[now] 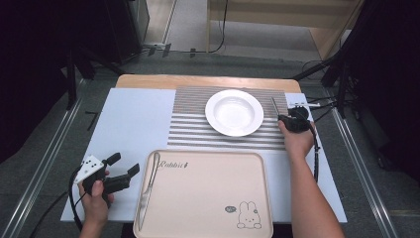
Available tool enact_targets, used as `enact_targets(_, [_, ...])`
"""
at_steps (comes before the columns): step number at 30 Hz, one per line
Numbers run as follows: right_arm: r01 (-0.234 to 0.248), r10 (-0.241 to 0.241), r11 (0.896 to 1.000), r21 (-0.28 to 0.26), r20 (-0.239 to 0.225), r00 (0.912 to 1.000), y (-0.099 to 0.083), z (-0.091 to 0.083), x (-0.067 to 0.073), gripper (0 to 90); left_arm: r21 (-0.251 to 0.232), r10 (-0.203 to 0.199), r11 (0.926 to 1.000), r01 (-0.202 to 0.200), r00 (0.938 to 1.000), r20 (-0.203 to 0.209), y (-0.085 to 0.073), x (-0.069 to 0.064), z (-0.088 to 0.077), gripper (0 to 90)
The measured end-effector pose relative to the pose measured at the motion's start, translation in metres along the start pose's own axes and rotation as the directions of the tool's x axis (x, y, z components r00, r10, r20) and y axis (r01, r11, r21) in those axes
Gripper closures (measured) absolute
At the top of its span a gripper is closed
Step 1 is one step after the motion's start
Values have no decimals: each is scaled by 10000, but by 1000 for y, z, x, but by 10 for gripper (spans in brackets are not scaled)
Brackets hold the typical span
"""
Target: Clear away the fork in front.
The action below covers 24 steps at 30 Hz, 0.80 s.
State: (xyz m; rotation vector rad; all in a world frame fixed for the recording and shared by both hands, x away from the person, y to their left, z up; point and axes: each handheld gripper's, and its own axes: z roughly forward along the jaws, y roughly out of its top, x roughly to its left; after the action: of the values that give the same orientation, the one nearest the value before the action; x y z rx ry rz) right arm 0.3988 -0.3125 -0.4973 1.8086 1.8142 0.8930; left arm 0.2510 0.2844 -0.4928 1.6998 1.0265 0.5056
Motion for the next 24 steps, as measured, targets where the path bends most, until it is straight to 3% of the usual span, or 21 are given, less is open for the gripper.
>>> enact_targets(5, [106, -115, 9990, -425, -222, 9997, -5, -12, 1, 844, -76, 26, 10000, -26, 10000, -75, 1, -1, -1, 132])
enact_targets(11, [63, -125, 9951, -990, -630, 9979, -14, -28, -1, 843, 199, 619, 9979, -612, 9975, -332, 3, -8, 1, 132])
enact_targets(20, [95, -247, 9886, -1503, -999, 9947, -30, -43, 0, 843, -87, 543, 9985, -545, 9983, -211, 14, -18, -2, 132])
enact_targets(24, [66, -268, 9850, -1723, -1148, 9930, -35, -51, 2, 843, -195, 497, 9986, -496, 9988, 42, 20, -27, 0, 132])
